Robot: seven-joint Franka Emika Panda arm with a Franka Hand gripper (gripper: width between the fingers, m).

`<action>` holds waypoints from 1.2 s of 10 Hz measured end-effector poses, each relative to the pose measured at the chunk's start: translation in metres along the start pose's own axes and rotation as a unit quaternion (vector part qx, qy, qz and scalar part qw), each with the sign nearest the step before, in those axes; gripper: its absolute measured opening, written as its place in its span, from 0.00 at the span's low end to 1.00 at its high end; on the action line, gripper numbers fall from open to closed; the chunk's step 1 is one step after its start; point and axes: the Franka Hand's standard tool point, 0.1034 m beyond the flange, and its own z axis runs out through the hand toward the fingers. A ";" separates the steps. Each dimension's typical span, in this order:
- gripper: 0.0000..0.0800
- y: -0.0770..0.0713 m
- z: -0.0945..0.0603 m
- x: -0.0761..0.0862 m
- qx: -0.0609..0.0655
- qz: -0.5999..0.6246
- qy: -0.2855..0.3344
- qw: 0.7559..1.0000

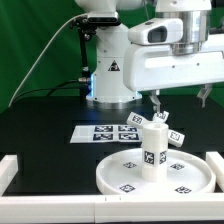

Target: Assemble round table

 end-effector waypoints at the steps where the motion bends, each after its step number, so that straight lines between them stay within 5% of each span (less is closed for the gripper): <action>1: 0.81 0.000 0.009 -0.016 -0.006 -0.003 -0.028 1.000; 3: 0.81 -0.004 0.018 -0.028 -0.017 0.006 -0.036 0.999; 7: 0.81 -0.008 0.023 -0.043 -0.008 0.023 -0.170 0.985; 10: 0.81 -0.011 0.049 -0.088 -0.037 0.030 -0.296 0.954; 12: 0.81 -0.011 0.052 -0.098 -0.049 0.030 -0.356 0.933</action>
Offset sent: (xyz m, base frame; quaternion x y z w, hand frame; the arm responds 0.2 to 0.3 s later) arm 0.0000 0.0000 0.0000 0.0000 -0.1296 0.0000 0.9916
